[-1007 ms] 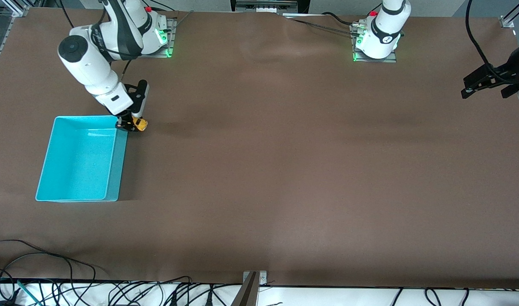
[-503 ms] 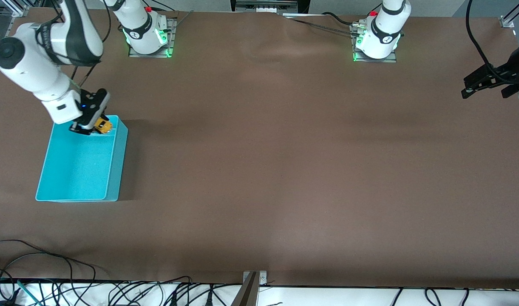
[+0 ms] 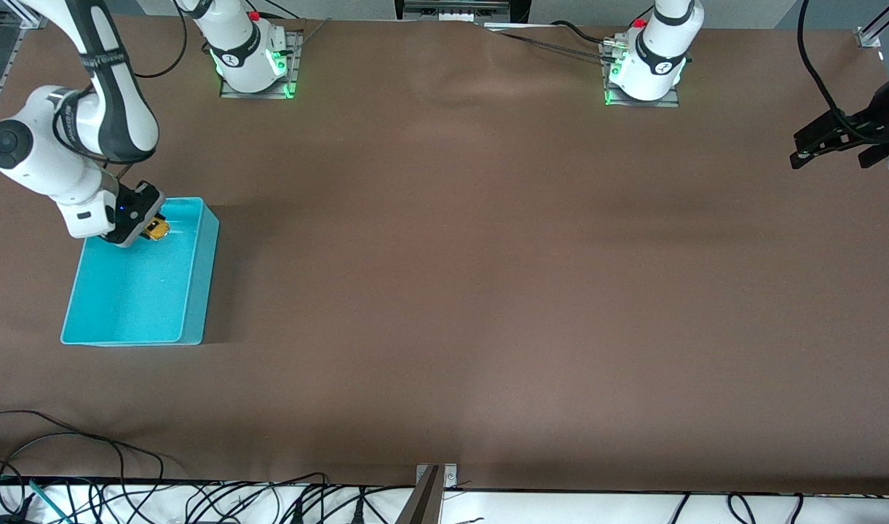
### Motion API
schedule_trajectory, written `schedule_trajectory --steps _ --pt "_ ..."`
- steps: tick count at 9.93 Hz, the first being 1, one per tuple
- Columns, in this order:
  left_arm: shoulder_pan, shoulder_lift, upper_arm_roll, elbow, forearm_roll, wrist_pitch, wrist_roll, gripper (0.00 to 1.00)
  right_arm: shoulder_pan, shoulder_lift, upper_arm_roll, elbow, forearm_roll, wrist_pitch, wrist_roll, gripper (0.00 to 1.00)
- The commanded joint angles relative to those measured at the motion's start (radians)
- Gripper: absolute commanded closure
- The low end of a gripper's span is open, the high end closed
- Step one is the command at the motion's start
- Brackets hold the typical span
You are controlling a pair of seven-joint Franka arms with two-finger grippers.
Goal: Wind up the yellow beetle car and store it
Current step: 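Lift the car with the right gripper and carry it over the bin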
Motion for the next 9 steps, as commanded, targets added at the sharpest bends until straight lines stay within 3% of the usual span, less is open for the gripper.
schedule_trajectory --steps 1,4,7,8,9 --pt "0.001 0.01 -0.002 0.028 0.008 -0.022 0.015 0.0 -0.035 0.071 0.002 0.025 0.04 0.037 0.002 1.0" --pt "0.001 0.01 -0.002 0.028 0.008 -0.022 0.015 0.0 -0.055 0.174 0.004 0.089 0.074 0.051 -0.003 1.0" --pt "0.001 0.01 -0.002 0.028 0.008 -0.022 0.015 0.0 -0.056 0.186 0.004 0.101 0.079 0.046 -0.006 1.0" --pt "0.001 0.01 -0.001 0.028 0.008 -0.02 0.015 0.0 -0.056 0.188 0.004 0.101 0.079 0.046 -0.007 0.77" --pt "0.001 0.01 -0.002 0.026 0.008 -0.022 0.015 0.0 -0.056 0.186 0.005 0.101 0.077 0.046 -0.01 0.3"
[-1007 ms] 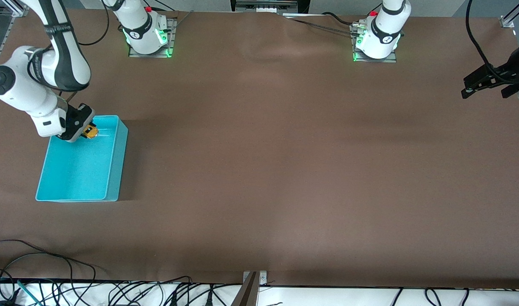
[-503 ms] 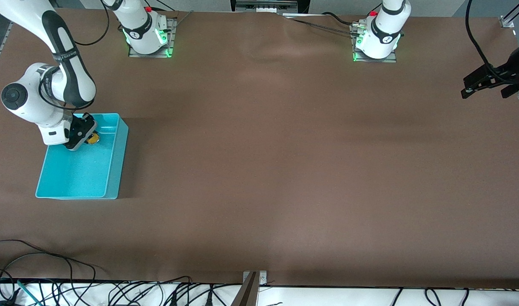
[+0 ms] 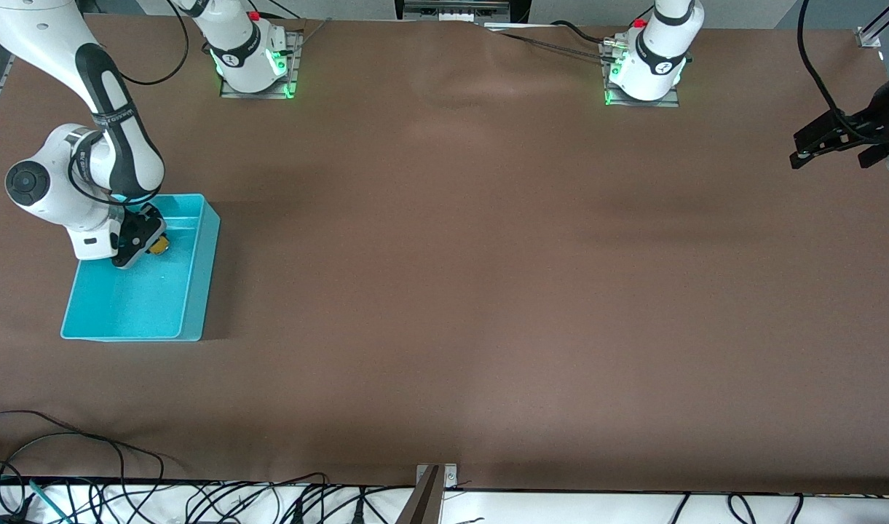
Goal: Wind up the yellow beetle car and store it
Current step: 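Lower the car into the turquoise bin and open the right gripper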
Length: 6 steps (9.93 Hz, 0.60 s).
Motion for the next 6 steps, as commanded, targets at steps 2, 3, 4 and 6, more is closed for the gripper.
schedule_trajectory --steps 2,3,4,6 --pt "0.0 0.01 -0.004 0.028 0.008 -0.021 0.015 0.0 -0.006 -0.015 0.009 0.024 0.024 -0.011 -0.011 0.0" --pt "-0.003 0.01 -0.005 0.029 0.008 -0.02 0.013 0.0 0.0 -0.058 0.015 0.064 0.024 -0.048 -0.011 0.0" --pt "-0.003 0.01 -0.005 0.029 0.007 -0.02 0.015 0.0 0.0 -0.087 0.023 0.143 0.027 -0.173 -0.003 0.0" --pt "-0.003 0.01 -0.005 0.029 0.007 -0.021 0.015 0.0 0.012 -0.089 0.024 0.417 0.04 -0.508 0.085 0.0"
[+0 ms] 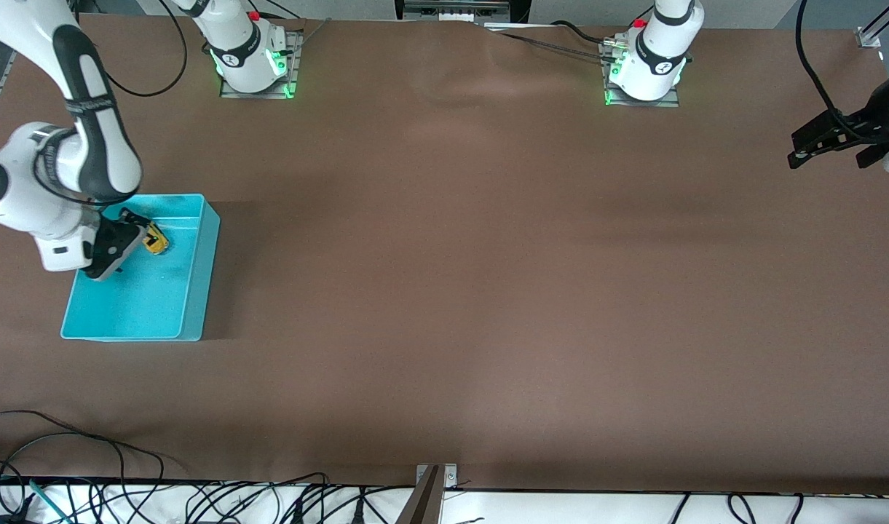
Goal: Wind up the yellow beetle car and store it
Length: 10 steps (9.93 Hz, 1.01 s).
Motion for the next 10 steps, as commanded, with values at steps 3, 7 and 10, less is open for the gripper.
schedule_trajectory --steps 3,7,10 --pt "-0.003 0.009 -0.001 0.029 0.007 -0.021 0.013 0.0 0.032 -0.015 0.008 0.444 0.031 -0.546 0.403 0.0" --pt "0.004 0.009 0.001 0.025 0.007 -0.032 0.015 0.0 0.081 -0.074 0.009 0.579 0.066 -0.649 0.757 0.0" --pt "0.005 0.009 0.001 0.026 0.007 -0.053 0.013 0.0 0.129 -0.153 0.009 0.574 0.043 -0.743 0.94 0.0"
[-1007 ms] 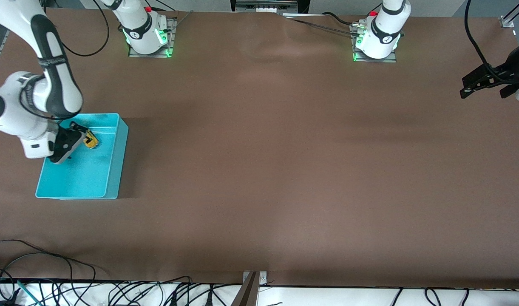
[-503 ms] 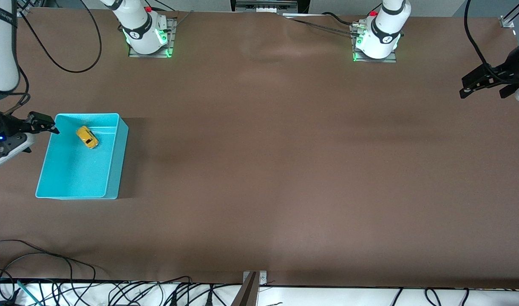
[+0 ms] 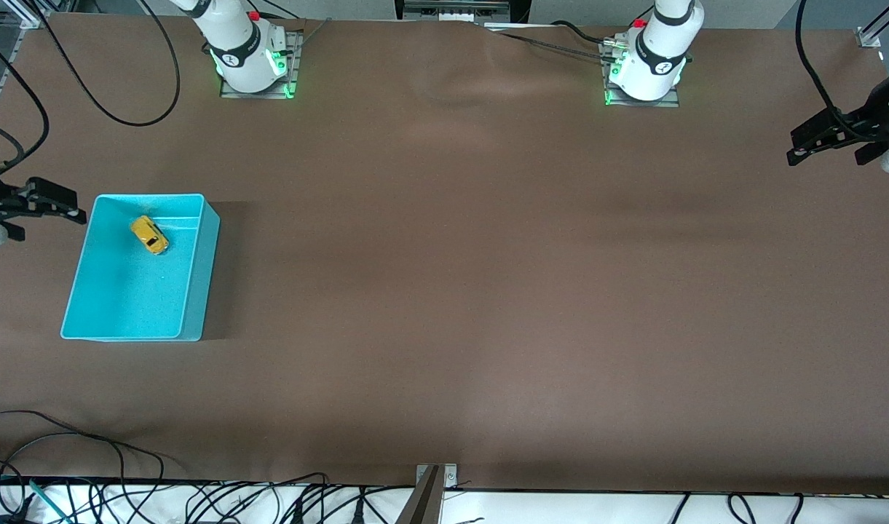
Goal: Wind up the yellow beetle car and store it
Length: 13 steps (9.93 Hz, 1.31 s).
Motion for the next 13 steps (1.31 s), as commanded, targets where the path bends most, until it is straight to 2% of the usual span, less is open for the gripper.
schedule_trajectory --steps 1,4,6,13 --pt "0.003 0.009 0.0 0.026 0.007 -0.028 0.015 0.0 0.039 -0.051 -0.003 -0.013 -0.035 -0.069 0.148 0.0" --pt "0.003 0.009 0.002 0.026 0.007 -0.028 0.015 0.0 0.059 -0.07 -0.003 -0.048 -0.07 -0.099 0.163 0.0" --pt "0.003 0.009 0.002 0.026 0.007 -0.028 0.015 0.0 0.094 -0.111 -0.002 -0.083 -0.142 -0.105 0.247 0.0" --pt "0.002 0.009 0.0 0.028 0.007 -0.028 0.013 0.0 0.104 -0.099 0.009 -0.108 -0.141 -0.094 0.256 0.0"
